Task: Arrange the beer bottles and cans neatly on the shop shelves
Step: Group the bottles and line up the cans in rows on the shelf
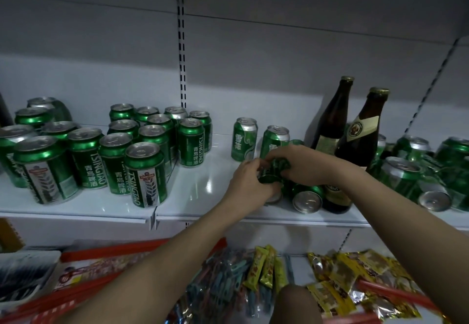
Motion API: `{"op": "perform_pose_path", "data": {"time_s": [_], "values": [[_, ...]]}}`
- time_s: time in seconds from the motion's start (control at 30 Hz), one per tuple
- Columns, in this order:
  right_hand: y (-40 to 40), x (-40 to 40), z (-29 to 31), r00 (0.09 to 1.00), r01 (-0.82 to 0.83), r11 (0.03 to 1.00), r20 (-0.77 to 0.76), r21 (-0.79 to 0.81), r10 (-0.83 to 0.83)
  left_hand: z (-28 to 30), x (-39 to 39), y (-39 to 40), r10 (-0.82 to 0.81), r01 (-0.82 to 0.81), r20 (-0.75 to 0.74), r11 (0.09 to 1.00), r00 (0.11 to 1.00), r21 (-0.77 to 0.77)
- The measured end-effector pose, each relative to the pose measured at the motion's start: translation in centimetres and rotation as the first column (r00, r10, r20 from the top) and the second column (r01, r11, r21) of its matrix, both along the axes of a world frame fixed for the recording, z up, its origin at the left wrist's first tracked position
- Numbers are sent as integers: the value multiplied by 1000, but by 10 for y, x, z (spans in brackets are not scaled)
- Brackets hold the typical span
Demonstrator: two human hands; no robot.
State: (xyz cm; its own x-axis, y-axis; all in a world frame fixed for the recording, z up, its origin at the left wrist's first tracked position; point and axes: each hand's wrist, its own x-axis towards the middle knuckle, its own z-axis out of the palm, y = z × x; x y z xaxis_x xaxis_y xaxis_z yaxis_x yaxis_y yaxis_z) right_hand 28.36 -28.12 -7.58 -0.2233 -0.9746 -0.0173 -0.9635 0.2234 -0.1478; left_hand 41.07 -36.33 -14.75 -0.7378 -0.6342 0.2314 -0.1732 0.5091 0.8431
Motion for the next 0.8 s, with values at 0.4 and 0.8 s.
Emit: {"op": "perform_pose_path", "data": {"time_s": [0.4,0.8], "values": [[-16,3,-11,994,-70,997,-82,16,71,-8,7,-17,52,-51,-72,999,996,17],[-26,19,-31,971,-84,960,196,-265,139,36,46,-40,172,-187,-185,980,967,-67]]}}
